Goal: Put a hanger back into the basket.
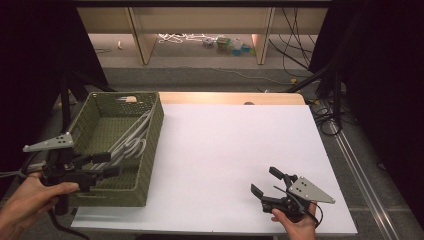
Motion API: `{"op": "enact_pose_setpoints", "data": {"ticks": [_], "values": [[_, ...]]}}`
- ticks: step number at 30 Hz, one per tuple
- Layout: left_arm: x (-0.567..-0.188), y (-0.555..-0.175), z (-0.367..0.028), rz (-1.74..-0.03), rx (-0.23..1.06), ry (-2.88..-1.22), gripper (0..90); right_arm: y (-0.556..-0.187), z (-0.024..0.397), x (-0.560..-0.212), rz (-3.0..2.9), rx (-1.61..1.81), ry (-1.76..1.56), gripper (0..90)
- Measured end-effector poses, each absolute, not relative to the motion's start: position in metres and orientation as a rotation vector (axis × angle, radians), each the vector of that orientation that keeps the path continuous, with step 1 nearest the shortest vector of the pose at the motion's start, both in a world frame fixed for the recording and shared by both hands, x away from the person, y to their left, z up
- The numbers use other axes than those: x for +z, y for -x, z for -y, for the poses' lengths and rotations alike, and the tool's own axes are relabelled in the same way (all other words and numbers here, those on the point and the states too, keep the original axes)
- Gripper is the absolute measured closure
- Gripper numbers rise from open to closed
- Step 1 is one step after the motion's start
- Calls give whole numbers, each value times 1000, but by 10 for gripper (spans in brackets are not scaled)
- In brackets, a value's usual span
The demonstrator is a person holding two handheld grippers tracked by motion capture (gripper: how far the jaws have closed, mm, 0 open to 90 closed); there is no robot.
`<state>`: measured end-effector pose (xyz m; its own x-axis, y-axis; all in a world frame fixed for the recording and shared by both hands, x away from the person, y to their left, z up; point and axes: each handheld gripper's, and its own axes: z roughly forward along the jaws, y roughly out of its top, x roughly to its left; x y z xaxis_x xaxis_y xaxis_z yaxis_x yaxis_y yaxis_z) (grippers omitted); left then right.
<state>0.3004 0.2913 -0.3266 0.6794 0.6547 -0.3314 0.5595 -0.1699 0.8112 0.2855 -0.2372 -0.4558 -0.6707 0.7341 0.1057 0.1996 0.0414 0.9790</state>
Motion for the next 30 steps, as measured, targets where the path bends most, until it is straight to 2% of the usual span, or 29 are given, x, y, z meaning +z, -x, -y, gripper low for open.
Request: {"op": "enact_pose_setpoints", "data": {"ticks": [5, 17, 30], "values": [[-331, -293, -268, -943, 116, -1785, 255, -285, 237, -456, -1898, 1668, -940, 160], [-335, -285, -219, -849, 92, -1796, 255, -286, 241, -456, -1917, 1651, -949, 159], [-368, -291, -174, -825, 120, -1795, 247, -289, 241, -457, -1871, 1704, -906, 159]]}}
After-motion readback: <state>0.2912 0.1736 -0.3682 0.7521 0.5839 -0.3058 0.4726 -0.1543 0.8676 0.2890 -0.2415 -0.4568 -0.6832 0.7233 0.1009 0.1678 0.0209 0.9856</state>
